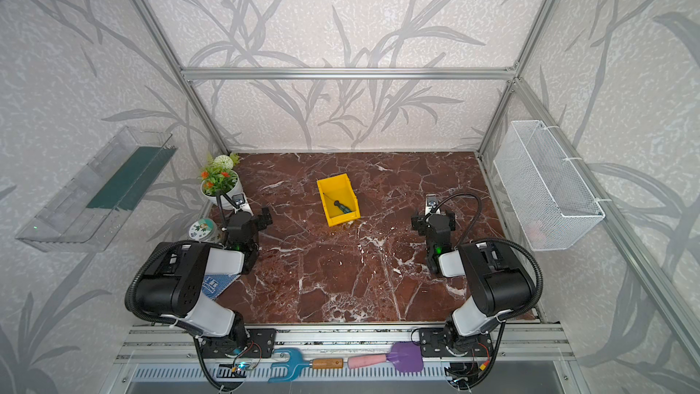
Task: Put the screwdriver in the bin
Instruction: Reset both arms
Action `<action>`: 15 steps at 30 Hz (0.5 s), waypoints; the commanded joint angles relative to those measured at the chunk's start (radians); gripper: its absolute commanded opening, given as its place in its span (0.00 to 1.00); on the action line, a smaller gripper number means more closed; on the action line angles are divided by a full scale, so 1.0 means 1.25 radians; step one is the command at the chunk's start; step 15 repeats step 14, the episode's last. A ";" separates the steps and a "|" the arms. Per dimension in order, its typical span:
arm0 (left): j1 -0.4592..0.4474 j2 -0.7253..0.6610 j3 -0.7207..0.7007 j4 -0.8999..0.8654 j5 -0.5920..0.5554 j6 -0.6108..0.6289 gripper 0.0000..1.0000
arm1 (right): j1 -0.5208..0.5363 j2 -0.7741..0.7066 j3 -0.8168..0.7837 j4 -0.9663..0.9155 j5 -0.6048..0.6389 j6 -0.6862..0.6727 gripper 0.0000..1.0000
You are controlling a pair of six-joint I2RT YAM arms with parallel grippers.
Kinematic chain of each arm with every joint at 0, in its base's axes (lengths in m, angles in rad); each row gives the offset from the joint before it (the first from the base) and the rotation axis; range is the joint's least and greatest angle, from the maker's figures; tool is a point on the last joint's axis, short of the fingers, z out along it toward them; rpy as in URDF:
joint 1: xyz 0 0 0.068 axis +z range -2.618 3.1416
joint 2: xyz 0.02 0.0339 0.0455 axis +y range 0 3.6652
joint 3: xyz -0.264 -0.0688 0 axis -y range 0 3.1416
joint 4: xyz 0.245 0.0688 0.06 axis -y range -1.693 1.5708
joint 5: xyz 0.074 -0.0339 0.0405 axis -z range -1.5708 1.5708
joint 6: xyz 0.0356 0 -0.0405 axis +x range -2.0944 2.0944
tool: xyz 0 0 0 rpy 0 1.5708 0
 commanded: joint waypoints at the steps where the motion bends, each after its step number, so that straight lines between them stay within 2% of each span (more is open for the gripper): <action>1: 0.004 -0.001 -0.003 -0.004 -0.003 0.008 0.99 | -0.003 0.000 0.004 0.017 -0.010 0.008 0.99; 15: 0.003 0.004 -0.006 0.014 -0.003 0.013 0.99 | -0.013 -0.001 0.012 -0.005 -0.029 0.015 0.99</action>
